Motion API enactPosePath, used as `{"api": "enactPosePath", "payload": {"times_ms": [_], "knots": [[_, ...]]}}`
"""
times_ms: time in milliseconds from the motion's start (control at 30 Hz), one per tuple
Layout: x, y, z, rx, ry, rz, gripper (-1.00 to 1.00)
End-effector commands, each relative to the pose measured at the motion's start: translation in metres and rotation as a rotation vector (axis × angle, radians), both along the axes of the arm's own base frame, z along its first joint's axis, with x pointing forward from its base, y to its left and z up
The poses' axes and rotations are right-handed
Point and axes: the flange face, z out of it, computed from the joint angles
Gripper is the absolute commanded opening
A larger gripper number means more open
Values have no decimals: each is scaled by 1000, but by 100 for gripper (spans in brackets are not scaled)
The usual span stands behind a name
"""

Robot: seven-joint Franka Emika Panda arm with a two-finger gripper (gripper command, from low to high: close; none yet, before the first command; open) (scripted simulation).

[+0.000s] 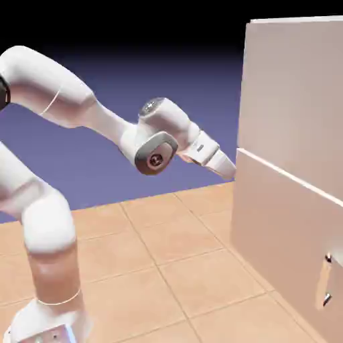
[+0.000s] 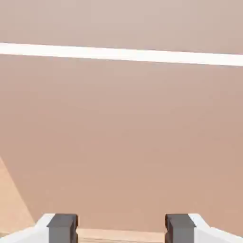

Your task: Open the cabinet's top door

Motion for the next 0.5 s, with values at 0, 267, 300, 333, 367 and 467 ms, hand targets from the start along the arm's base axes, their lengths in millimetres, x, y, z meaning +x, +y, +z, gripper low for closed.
{"api": "enactPosePath", "payload": {"times_ms": [0,267,300,333,367,467], "knots": [[-2,3,17,-12,-34,25,0],[-37,7,141,-90,-306,174,0],[-43,4,155,-97,-339,185,0],[-49,0,168,-103,-372,196,0],[-55,-5,180,-108,-404,204,0],[-73,-25,212,-117,-496,220,0]]}}
